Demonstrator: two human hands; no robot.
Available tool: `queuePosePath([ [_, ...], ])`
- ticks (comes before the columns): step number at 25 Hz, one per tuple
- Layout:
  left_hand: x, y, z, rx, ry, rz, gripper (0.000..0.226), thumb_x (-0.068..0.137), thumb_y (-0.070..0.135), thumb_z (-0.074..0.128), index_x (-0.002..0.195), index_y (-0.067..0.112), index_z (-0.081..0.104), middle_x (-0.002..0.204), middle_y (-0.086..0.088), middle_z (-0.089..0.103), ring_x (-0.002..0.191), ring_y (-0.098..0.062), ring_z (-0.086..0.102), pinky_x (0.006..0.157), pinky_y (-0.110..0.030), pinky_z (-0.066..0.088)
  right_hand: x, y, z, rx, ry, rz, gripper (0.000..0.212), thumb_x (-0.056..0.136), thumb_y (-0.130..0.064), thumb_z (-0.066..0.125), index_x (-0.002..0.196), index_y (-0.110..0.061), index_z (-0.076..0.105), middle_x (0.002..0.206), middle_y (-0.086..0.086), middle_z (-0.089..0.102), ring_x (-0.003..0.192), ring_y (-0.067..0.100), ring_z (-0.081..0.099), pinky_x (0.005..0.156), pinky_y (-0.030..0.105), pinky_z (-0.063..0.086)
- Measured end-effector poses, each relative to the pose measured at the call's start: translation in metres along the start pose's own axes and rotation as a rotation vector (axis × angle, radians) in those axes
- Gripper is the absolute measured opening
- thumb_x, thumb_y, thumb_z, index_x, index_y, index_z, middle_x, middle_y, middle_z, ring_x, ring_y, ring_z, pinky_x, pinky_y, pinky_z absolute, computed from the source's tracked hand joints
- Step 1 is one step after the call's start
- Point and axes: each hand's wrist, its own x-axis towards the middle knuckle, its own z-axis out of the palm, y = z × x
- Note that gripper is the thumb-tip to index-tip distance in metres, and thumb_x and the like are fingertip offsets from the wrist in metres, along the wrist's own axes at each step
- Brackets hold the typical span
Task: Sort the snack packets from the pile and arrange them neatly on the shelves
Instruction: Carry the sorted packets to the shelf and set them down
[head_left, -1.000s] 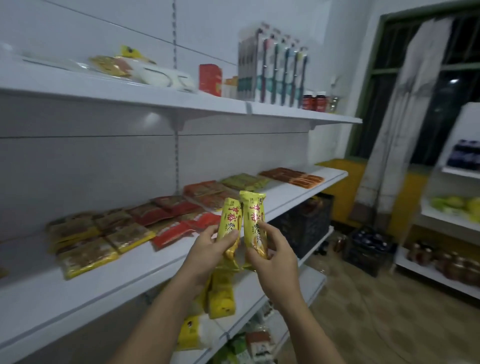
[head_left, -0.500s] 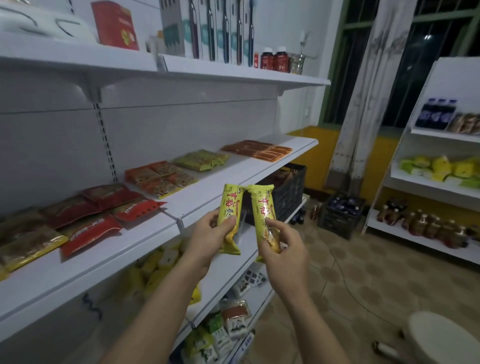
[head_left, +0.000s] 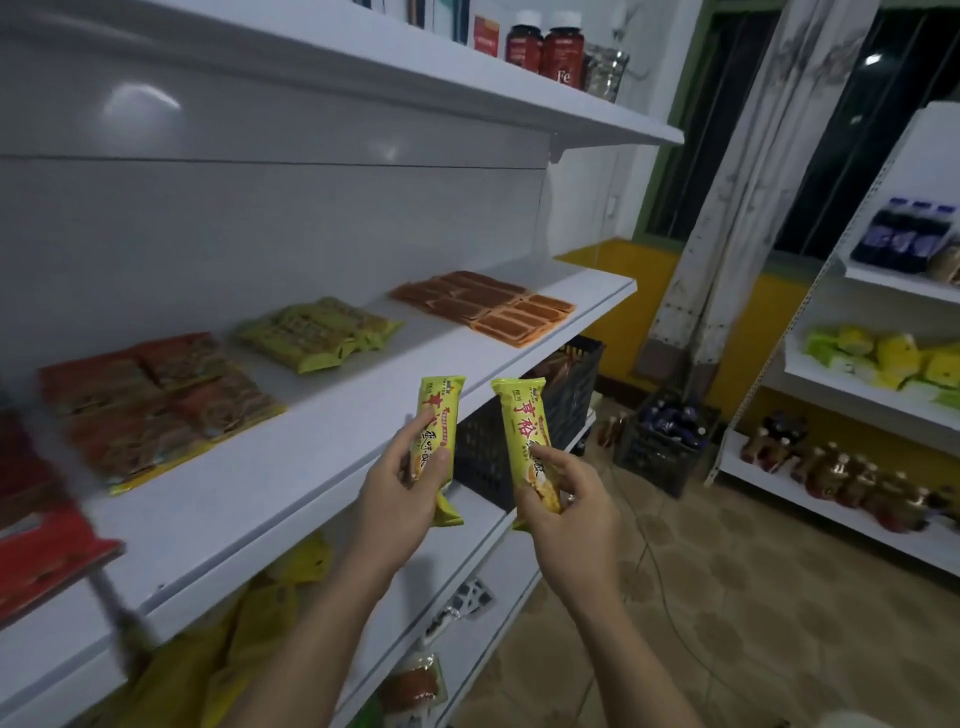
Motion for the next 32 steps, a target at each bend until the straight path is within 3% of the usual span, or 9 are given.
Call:
queuePosePath([
  [5,0.058,-0.007,0.023,0.029,-0.039,-0.037,0.055,0.092,0.012,0.063,0.136,0.042,0.049,0.123,0.002,0.062,0.081,0.005,0.063,0.063,-0.012,0.048,0.070,0.026,0.017,0.014,-0.028,-0.010,0.037,0.087,-0.010,0.069,0.113,-0.037,0.064,0.119,-0.011,0.057,0.096,-0.006,0.058,0.067,0.031,0.060],
  [11,0.122,-0.007,0.045,0.120,0.149,-0.057,0.052,0.096,0.017,0.057,0.138,0.044,0.046,0.117,0.013,0.062,0.083,0.008,0.060,0.063,-0.007,0.044,0.159,0.045,0.038,0.060,-0.150,-0.070,0.038,0.086,-0.015,0.070,0.110,-0.044,0.062,0.114,-0.023,0.054,0.101,-0.002,0.058,0.080,0.035,0.057],
  [16,0.165,-0.003,0.072,0.112,0.393,-0.076,0.051,0.096,0.010,0.051,0.130,0.049,0.049,0.105,0.009,0.061,0.065,0.010,0.058,0.055,-0.010,0.047,0.245,0.059,0.067,0.195,-0.357,-0.132,0.036,0.083,-0.008,0.070,0.109,-0.033,0.068,0.112,-0.019,0.060,0.099,-0.005,0.058,0.087,0.030,0.053],
  [19,0.189,-0.001,0.088,0.240,0.497,-0.158,0.056,0.094,0.010,0.049,0.132,0.051,0.047,0.116,0.008,0.058,0.073,0.009,0.057,0.057,-0.009,0.043,0.291,0.060,0.086,0.187,-0.497,-0.213,0.037,0.082,-0.007,0.071,0.113,-0.029,0.068,0.114,-0.011,0.061,0.103,-0.004,0.055,0.092,0.019,0.047],
  [22,0.205,0.002,0.098,0.380,0.581,-0.213,0.057,0.094,0.016,0.051,0.139,0.050,0.042,0.127,0.010,0.055,0.089,0.013,0.052,0.067,-0.009,0.041,0.322,0.055,0.104,0.157,-0.623,-0.253,0.036,0.084,-0.010,0.070,0.113,-0.031,0.066,0.114,-0.011,0.059,0.096,-0.008,0.052,0.079,0.001,0.039],
  [25,0.211,0.001,0.101,0.444,0.625,-0.223,0.059,0.093,0.019,0.056,0.139,0.053,0.041,0.123,0.010,0.059,0.095,0.008,0.055,0.072,-0.015,0.045,0.335,0.053,0.118,0.134,-0.685,-0.245,0.034,0.086,-0.015,0.069,0.115,-0.032,0.065,0.113,-0.009,0.058,0.093,-0.001,0.052,0.076,0.006,0.040],
  [28,0.211,-0.003,0.100,0.490,0.655,-0.245,0.058,0.092,0.023,0.058,0.137,0.055,0.042,0.115,0.016,0.062,0.092,0.006,0.059,0.073,-0.015,0.047,0.335,0.055,0.125,0.149,-0.715,-0.210,0.033,0.086,-0.017,0.069,0.114,-0.033,0.065,0.113,-0.010,0.057,0.096,0.006,0.056,0.082,0.028,0.052],
  [32,0.201,-0.011,0.103,0.626,0.678,-0.209,0.046,0.090,0.032,0.060,0.131,0.049,0.048,0.101,0.023,0.062,0.087,0.003,0.059,0.070,-0.014,0.047,0.311,0.060,0.120,0.128,-0.742,-0.272,0.032,0.085,-0.016,0.069,0.107,-0.038,0.062,0.109,-0.016,0.053,0.099,0.002,0.054,0.082,0.013,0.041],
])
